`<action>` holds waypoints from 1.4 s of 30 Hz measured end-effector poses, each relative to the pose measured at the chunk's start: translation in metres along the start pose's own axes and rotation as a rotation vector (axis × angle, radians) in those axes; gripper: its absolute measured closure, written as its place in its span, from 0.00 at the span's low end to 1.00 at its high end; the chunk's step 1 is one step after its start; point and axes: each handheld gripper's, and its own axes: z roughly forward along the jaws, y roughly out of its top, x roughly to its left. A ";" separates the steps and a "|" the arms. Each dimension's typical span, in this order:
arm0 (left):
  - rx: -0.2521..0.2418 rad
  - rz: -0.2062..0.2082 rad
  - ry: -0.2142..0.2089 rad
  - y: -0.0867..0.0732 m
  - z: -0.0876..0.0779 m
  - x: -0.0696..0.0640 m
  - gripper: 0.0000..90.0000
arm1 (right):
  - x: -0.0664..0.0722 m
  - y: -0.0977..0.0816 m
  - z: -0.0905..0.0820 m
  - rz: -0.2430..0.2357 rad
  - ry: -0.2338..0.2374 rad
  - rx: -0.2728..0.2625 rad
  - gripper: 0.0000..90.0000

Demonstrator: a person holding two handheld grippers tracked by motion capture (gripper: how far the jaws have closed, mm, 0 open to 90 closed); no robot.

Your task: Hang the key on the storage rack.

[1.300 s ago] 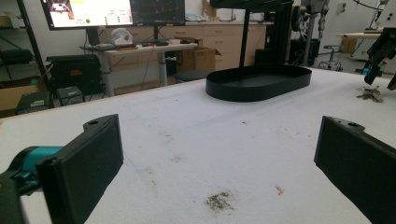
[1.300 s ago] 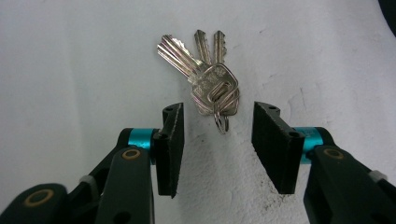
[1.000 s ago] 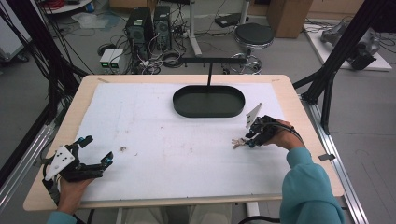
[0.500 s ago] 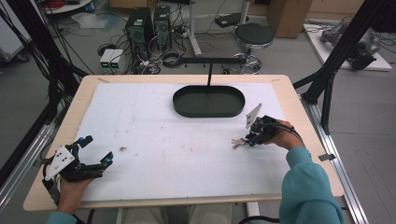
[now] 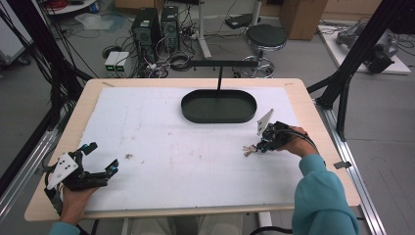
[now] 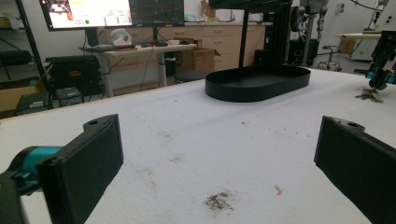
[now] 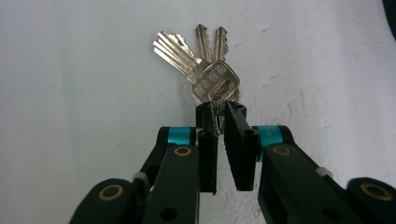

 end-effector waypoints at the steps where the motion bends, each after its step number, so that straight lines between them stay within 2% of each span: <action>1: 0.000 0.000 0.000 0.000 0.000 0.000 0.02 | 0.000 0.000 0.000 0.006 -0.001 0.000 0.93; 5: 0.000 0.000 0.000 0.000 0.000 0.000 0.02 | 0.000 0.000 0.001 0.006 -0.003 0.007 0.95; 7: 0.000 0.000 0.000 0.000 0.000 0.000 0.02 | 0.000 0.000 0.001 0.006 -0.018 0.011 0.97; 23: 0.000 -0.001 0.000 0.000 0.000 0.000 0.02 | -0.001 -0.002 -0.001 0.016 -0.008 -0.002 0.97; 28: 0.000 0.000 0.000 0.000 0.000 0.000 0.02 | 0.000 -0.002 -0.005 0.043 -0.028 -0.025 0.99; 30: 0.000 -0.001 0.000 0.000 0.000 0.000 0.02 | 0.000 -0.002 -0.006 0.078 -0.022 -0.040 0.99; 33: 0.000 -0.001 0.000 0.000 0.000 0.000 0.02 | -0.001 -0.002 -0.007 0.093 -0.020 -0.056 0.99; 34: 0.000 0.000 0.000 0.000 0.000 0.000 0.02 | -0.001 -0.002 -0.009 0.108 -0.023 -0.079 0.99; 36: -0.001 -0.002 0.000 0.000 0.000 0.000 0.02 | 0.000 -0.002 -0.010 0.125 -0.024 -0.079 0.99; 38: -0.001 -0.002 0.000 0.000 0.000 0.000 0.02 | -0.001 -0.003 -0.013 0.155 -0.027 -0.118 0.99; 40: -0.001 -0.004 0.001 0.000 0.000 0.000 0.02 | -0.001 -0.003 -0.015 0.161 -0.022 -0.136 0.99; 42: -0.001 -0.003 0.001 0.000 0.000 0.000 0.02 | -0.002 -0.003 -0.021 0.201 -0.026 -0.192 0.99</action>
